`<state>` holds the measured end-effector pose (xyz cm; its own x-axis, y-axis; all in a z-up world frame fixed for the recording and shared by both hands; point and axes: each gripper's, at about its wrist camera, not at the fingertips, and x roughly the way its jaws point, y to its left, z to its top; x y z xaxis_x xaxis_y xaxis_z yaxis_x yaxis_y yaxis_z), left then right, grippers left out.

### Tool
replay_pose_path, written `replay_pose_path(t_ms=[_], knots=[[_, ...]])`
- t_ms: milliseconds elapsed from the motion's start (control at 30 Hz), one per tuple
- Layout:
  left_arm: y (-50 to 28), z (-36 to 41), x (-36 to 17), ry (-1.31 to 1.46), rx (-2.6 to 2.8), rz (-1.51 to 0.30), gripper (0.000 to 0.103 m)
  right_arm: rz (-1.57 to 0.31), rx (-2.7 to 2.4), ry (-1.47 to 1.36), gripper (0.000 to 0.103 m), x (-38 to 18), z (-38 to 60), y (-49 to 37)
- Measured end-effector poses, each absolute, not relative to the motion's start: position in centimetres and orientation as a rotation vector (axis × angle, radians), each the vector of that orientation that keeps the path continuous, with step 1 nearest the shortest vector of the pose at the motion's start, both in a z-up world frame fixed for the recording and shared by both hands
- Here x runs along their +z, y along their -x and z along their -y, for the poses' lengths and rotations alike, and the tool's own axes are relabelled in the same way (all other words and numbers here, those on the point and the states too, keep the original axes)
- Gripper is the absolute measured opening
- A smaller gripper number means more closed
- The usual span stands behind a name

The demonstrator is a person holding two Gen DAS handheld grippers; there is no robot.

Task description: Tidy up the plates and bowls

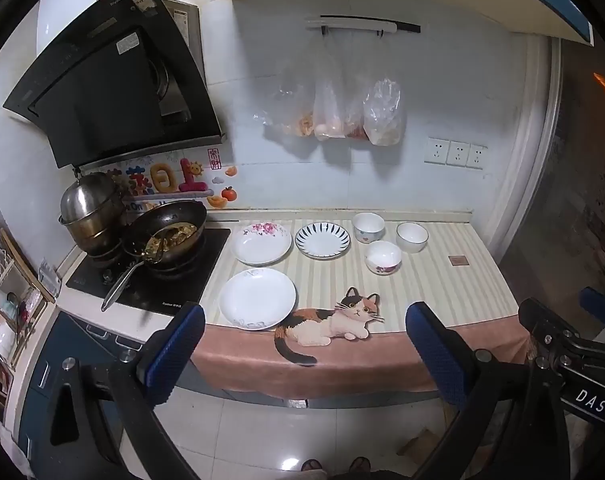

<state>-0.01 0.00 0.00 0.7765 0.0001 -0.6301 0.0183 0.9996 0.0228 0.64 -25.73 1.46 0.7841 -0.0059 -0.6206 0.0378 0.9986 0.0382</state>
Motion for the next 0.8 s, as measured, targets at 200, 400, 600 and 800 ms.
replay_pose_path(t_ms=[200,400,600,800], knots=[[-0.2,-0.1,-0.1,-0.027,-0.007,-0.691,0.103,-0.665,-0.032,-0.051,0.103,1.3,25.6,-0.8],[-0.1,0.1,-0.1,-0.031,-0.005,-0.683,0.103,-0.668,-0.020,-0.058,0.103,1.3,25.7,-0.9],[-0.3,-0.2,0.1,-0.025,-0.010,-0.686,0.103,-0.675,-0.023,-0.058,0.103,1.7,25.5,-1.4],[-0.5,-0.5,0.3,-0.024,-0.012,-0.693,0.103,-0.676,-0.020,-0.063,0.103,1.7,25.4,-1.4]])
